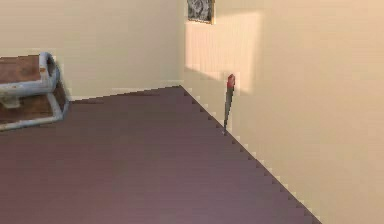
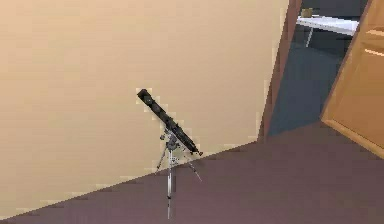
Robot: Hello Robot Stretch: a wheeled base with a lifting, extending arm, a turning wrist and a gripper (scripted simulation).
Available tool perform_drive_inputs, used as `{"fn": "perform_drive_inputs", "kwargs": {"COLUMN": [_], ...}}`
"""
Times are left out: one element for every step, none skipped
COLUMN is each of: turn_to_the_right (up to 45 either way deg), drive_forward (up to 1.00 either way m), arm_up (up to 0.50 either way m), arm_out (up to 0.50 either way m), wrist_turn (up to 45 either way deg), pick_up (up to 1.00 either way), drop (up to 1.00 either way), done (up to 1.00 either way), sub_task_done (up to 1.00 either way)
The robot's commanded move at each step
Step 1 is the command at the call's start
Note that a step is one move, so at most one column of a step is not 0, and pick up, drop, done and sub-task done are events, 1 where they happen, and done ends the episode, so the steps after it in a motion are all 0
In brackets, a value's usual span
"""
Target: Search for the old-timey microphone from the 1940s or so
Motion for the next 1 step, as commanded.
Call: {"fn": "perform_drive_inputs", "kwargs": {"turn_to_the_right": [0.0], "drive_forward": [0.25], "arm_up": [0.0], "arm_out": [0.0], "wrist_turn": [0.0], "pick_up": [0.0], "drop": [0.0], "done": [0.0], "sub_task_done": [0.0]}}
